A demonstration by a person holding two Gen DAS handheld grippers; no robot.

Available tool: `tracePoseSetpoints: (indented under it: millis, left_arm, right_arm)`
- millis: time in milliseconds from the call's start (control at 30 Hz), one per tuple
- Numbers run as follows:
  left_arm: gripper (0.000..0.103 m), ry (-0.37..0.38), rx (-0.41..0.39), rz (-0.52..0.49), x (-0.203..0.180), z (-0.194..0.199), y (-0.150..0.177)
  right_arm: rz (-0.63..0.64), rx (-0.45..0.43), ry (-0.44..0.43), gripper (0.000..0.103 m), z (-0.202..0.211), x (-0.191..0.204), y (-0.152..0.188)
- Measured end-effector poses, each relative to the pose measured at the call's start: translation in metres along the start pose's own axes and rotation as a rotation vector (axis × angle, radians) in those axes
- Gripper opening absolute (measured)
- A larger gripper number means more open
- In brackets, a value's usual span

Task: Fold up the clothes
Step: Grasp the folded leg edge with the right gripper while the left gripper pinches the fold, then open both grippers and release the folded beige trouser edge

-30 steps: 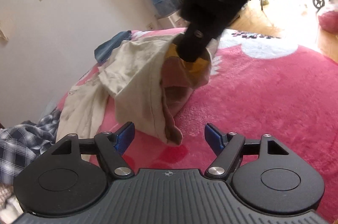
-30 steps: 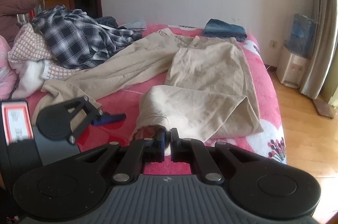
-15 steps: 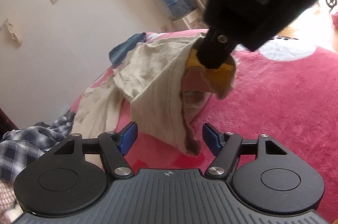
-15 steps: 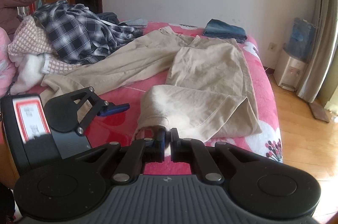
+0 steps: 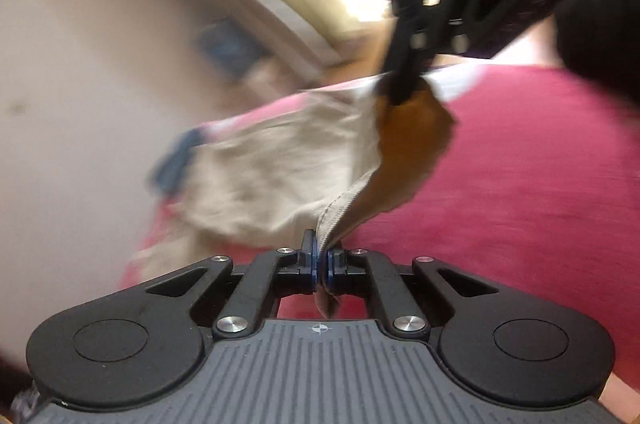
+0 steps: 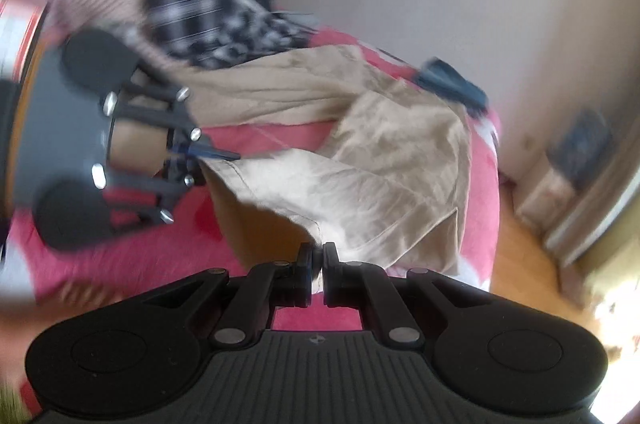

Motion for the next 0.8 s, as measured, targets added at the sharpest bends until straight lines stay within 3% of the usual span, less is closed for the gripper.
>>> tracePoseSetpoints:
  millis: [167,300,567,700,800]
  left_arm:
    - [0.004,0.405,-0.002,0.017,-0.020,0.029,-0.019]
    - [0.003,0.591,0.015,0.020,-0.051,0.023,-0.021]
    - [0.003,0.719,0.110,-0.053,-0.120,-0.002,0.009]
    - [0.003,0.709,0.113,-0.094,-0.136,-0.001,0.020]
    - [0.006,0.697,0.100,-0.057,-0.137,0.002,0.017]
  right_arm:
    - [0.233,0.050,-0.168,0.005,0.043,0.023,0.001]
    - [0.281,0.143,-0.319,0.005,0.059,0.042,0.016]
    - [0.265,0.339,-0.473,0.006,0.056,0.082,0.073]
    - [0.091,0.456,-0.481,0.015,0.047,0.081,0.093]
    - [-0.189,0.490,-0.454,0.022,0.047,0.054,0.097]
Point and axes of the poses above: each gripper's, at about its wrist camera, not at the fingertips, and z roughly against the way its jaws point, x to its left, y to its underside, the point moved 7 cm from there along -z, roughly the way its jaws point, and after that the axes turned 11 degrees about -x, right-handed, at the moved point
